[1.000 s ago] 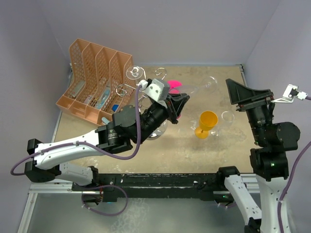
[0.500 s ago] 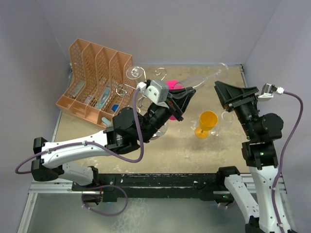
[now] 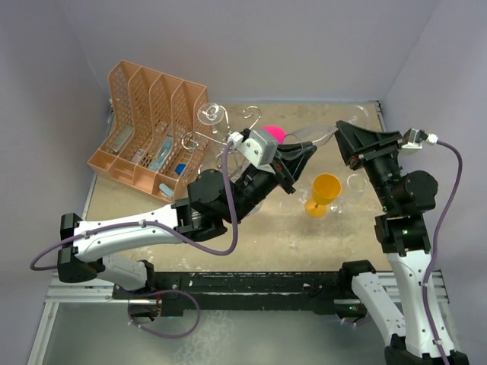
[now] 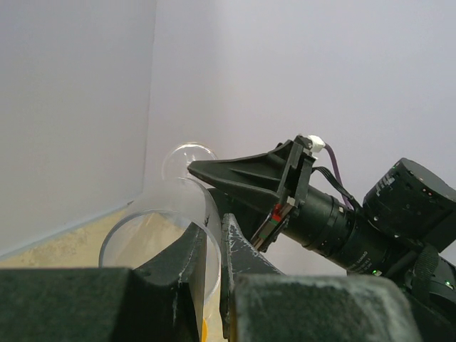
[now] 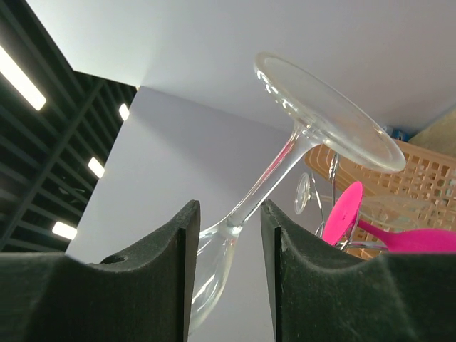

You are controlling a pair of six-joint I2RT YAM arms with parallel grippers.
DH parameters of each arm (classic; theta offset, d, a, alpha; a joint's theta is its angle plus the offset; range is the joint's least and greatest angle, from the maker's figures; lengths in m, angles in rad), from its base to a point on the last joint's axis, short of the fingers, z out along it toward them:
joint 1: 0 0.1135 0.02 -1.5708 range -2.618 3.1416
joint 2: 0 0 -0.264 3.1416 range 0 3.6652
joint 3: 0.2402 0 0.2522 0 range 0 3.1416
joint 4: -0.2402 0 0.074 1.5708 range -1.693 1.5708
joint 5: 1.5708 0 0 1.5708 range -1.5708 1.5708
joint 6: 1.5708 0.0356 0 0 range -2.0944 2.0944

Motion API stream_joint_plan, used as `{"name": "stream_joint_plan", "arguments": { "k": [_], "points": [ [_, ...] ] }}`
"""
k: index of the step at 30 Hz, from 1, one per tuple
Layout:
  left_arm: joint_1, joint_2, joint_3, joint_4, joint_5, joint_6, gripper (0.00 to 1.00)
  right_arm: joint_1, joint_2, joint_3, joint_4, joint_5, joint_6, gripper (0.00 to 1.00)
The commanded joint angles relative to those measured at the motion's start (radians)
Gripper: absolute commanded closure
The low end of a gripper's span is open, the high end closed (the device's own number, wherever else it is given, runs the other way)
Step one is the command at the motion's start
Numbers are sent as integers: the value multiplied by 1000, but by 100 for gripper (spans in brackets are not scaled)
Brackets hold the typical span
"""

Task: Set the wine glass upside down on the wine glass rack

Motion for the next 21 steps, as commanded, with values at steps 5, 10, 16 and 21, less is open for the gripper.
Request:
{"name": "stream_joint_plan", "arguments": {
  "k": [5, 10, 16, 21],
  "points": [
    [-1, -2, 22, 80, 91, 9, 100, -2, 36, 7, 58, -23, 54, 63],
    [-1, -4, 10, 74, 100, 8, 100, -2, 33, 5, 83, -42, 72, 79],
    [-1, -23, -20, 54, 96, 5, 93, -2, -2, -11, 146, -54, 85, 100],
    [-1, -63, -75, 40, 60, -21, 78, -2, -40, -12, 193, -15, 60, 100]
  ]
}}
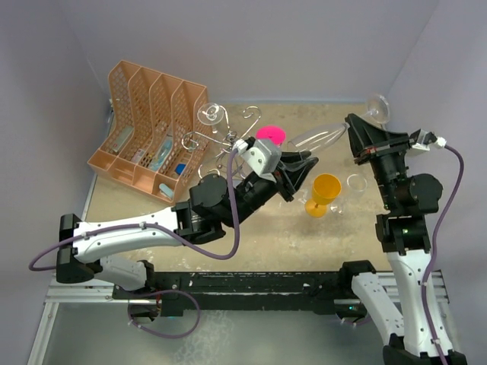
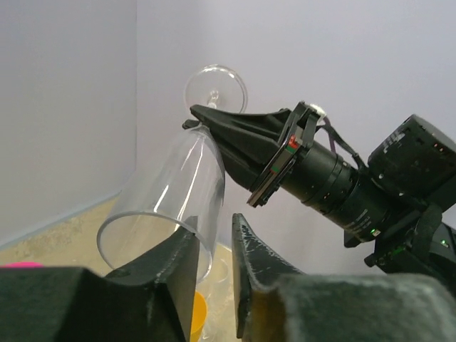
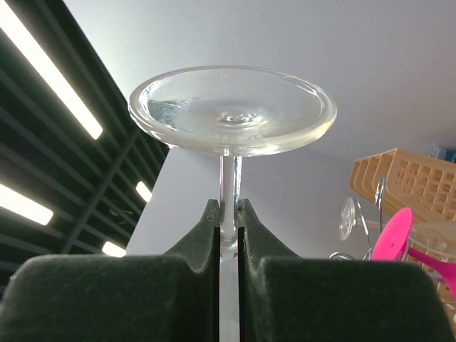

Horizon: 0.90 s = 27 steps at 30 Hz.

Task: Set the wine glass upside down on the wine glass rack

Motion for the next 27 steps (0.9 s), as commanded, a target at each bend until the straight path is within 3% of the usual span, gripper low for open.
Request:
{"name": "stream_joint_plan", "arguments": {
  "k": [1, 5, 11, 18, 27],
  "points": [
    [-1, -62, -31, 38, -1, -27, 75, 14, -45, -9, 114, -44, -109, 100],
    [-1, -100, -42, -40, -18, -61, 62, 14, -54, 11, 124, 16, -237, 100],
    [-1, -192, -49, -201, -39, -136, 52, 14, -72, 115, 56, 104, -649, 100],
    [-1, -230, 27, -351, -109, -291, 49, 14, -80, 131, 31, -43, -1096, 100],
    [-1, -192, 156, -429, -115, -534, 46, 14, -72, 110, -52, -179, -1472, 100]
  ]
}}
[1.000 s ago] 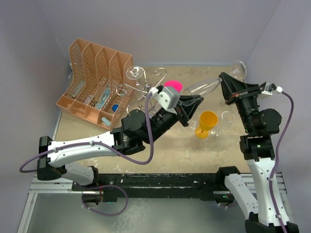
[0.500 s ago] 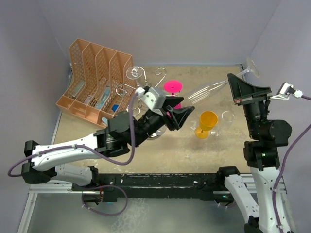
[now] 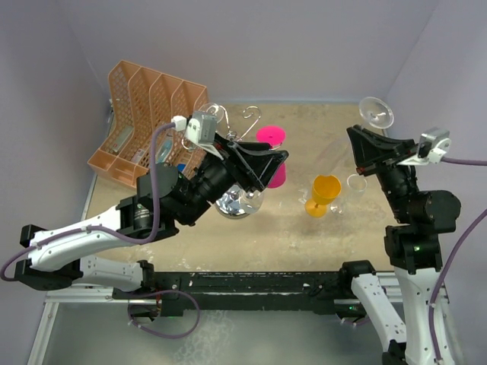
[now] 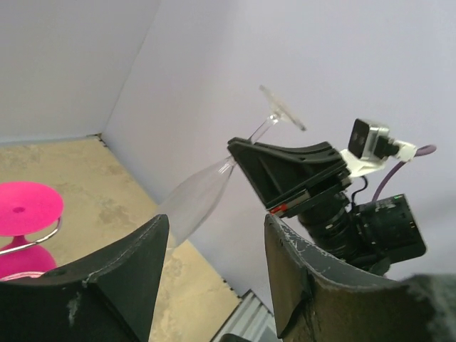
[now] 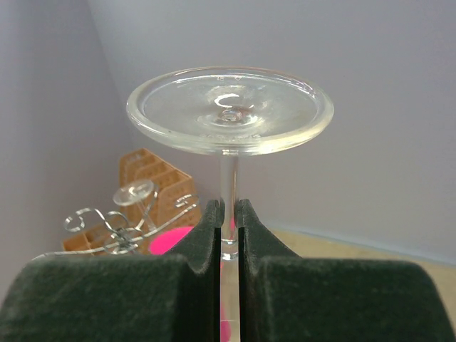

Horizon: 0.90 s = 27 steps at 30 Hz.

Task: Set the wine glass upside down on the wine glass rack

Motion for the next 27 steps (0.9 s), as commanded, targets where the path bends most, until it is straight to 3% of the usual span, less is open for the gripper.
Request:
{"name": "stream_joint_plan", "arguments": {
  "k": [1, 10, 15, 21, 27],
  "points": [
    [0, 17, 75, -18, 18, -158, 46, 5, 2, 11, 26, -92, -279, 100],
    [2, 70, 123, -3, 71, -311, 44, 6, 46, -11, 80, -293, -505, 100],
    [15, 118, 135, 13, 65, -353, 43, 6, -6, -81, 178, -404, -544, 100],
    [151, 174, 117, 90, 239, -514, 43, 6, -21, -86, 162, -499, -556, 100],
    [161, 186, 93, 185, 323, -536, 43, 6, -39, -84, 137, -527, -559, 100]
  ]
}}
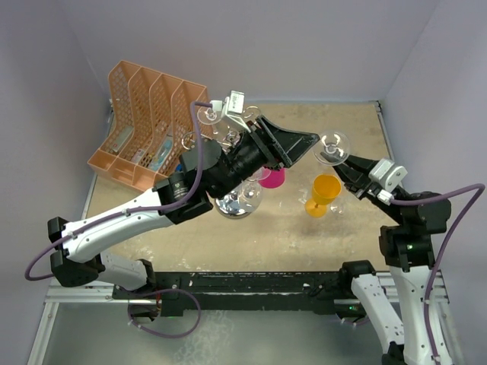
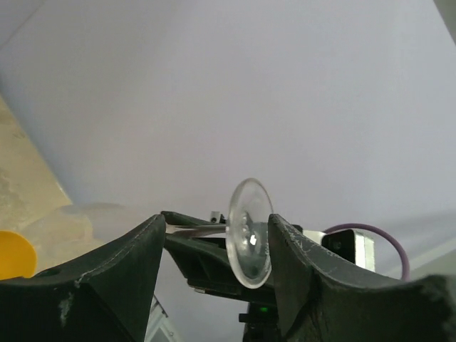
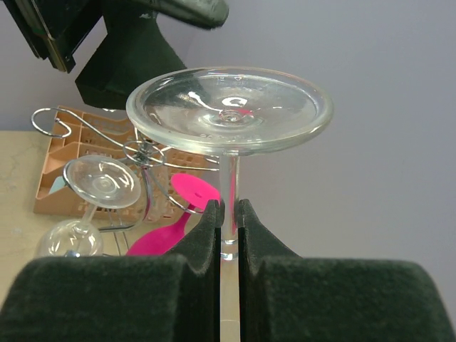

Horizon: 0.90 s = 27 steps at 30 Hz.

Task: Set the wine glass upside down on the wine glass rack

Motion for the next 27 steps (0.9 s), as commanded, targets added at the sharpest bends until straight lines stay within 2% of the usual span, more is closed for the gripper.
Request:
{"name": "stream_joint_plan", "arguments": {
  "k": [1, 17, 20, 23, 25, 27],
  "points": [
    [-5, -10, 6, 130, 107, -51, 43, 3, -21, 10, 59, -48, -25, 100],
    [-4, 27, 10, 123, 212, -104, 55, 3, 13, 19, 114, -97, 48, 100],
    [-2, 27, 8, 121, 212, -116, 66, 3, 10, 15, 113, -99, 43, 100],
    [2, 24, 3, 120, 202, -121, 82, 3, 4, 13, 118, -95, 47, 100],
    [2, 17, 2, 126, 179, -112, 97, 3, 3, 18, 116, -87, 68, 100],
    [4, 8, 21, 129, 163, -91, 100, 3, 11, 41, 103, -76, 97, 100]
  ]
}}
